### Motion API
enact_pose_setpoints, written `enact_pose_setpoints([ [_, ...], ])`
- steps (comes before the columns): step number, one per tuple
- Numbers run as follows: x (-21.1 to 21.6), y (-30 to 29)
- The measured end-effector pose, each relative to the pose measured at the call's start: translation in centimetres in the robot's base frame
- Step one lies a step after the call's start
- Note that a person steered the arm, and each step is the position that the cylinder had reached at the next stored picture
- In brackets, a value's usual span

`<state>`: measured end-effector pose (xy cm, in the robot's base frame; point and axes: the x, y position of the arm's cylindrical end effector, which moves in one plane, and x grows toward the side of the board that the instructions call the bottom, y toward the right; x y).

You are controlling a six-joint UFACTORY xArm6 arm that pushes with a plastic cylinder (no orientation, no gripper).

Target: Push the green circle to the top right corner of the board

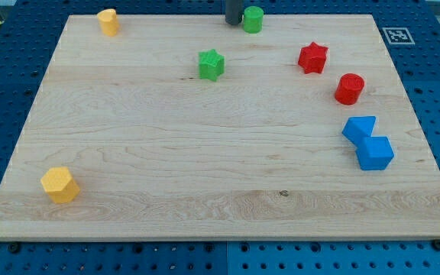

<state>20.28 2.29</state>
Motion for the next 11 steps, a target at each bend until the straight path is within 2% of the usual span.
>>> enact_pose_setpoints([
  [2, 0.1, 3.5],
  [4, 2.8, 3.3],
  [6, 2.7, 8.2],
  [9, 0.9, 7.2],
  [11, 0.8, 12.7],
])
